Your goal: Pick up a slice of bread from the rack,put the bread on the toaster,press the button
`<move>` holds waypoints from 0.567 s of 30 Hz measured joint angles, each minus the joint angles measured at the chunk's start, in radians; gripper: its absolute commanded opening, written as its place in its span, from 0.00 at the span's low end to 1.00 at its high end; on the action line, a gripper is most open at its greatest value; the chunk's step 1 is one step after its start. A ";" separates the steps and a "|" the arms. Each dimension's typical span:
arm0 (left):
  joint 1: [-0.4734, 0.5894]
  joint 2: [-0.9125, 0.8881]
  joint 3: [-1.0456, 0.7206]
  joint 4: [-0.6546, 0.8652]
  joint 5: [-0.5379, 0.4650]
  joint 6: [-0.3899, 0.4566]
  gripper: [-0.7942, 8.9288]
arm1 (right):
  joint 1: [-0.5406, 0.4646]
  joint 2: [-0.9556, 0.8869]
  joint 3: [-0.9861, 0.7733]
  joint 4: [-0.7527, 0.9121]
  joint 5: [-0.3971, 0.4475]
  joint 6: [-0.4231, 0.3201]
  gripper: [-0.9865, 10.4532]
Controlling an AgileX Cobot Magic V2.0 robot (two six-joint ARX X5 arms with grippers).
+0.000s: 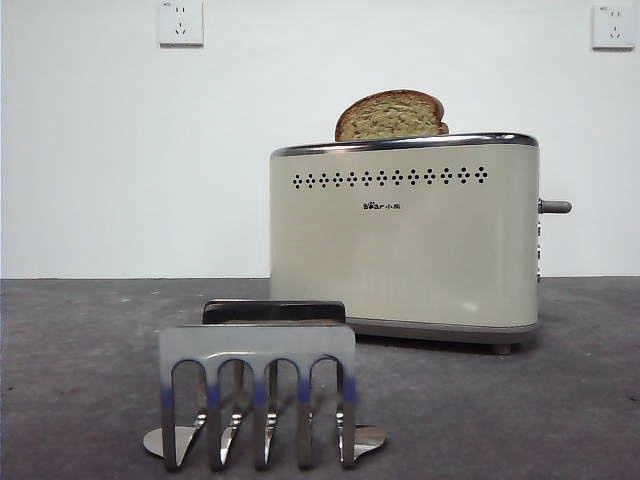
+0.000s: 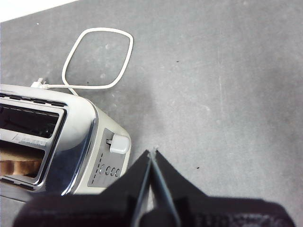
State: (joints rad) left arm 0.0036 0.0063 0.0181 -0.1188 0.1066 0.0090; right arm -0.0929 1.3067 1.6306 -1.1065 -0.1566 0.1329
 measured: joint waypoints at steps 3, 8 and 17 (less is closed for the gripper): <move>0.016 0.000 0.000 0.000 0.000 0.000 0.08 | 0.000 0.000 0.000 0.000 0.001 0.000 0.09; 0.020 0.002 0.000 0.000 0.000 0.000 0.08 | 0.000 0.000 0.000 0.000 0.013 0.000 0.09; 0.020 0.039 0.000 -0.001 0.000 0.000 0.08 | 0.000 0.000 0.000 0.000 0.018 0.000 0.09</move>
State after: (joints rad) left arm 0.0235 0.0456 0.0181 -0.1196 0.1066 0.0090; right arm -0.0929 1.3071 1.6306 -1.1061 -0.1383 0.1329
